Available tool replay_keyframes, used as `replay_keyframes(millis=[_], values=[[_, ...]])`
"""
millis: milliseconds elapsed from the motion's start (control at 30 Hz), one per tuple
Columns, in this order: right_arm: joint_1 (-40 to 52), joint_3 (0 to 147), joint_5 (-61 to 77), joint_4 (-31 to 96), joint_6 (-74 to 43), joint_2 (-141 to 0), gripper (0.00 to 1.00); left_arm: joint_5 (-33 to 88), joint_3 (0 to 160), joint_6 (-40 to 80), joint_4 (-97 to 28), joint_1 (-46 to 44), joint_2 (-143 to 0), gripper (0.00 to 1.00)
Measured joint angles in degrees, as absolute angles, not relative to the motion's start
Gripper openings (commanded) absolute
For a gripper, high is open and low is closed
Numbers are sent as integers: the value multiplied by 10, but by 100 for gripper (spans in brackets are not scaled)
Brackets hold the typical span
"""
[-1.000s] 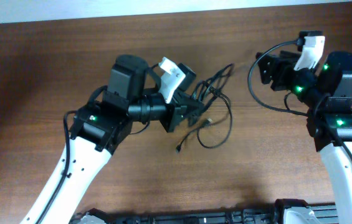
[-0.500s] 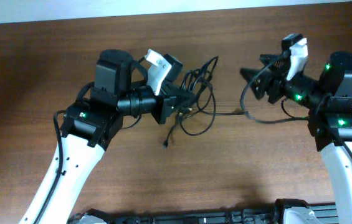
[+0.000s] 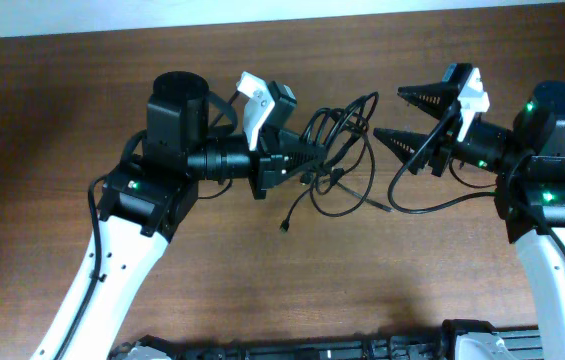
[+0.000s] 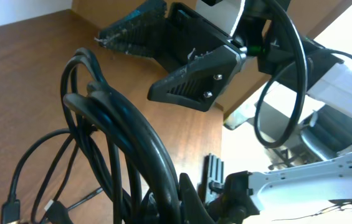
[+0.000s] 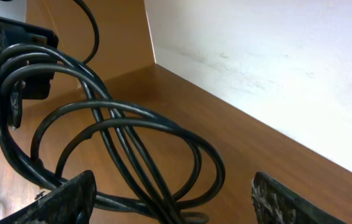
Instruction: Untangle cables
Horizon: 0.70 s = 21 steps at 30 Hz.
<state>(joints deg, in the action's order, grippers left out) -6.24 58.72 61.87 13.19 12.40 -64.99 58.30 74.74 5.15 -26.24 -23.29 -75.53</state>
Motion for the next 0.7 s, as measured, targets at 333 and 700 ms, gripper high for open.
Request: replay_keyframes(millis=[333,700], values=[[-62,587,614,128,125,-650,77,588,747,64,-225,-281,-755,0],[-62,587,579,85,110,-650,77,585,747,65,-221,-325,-755,0]])
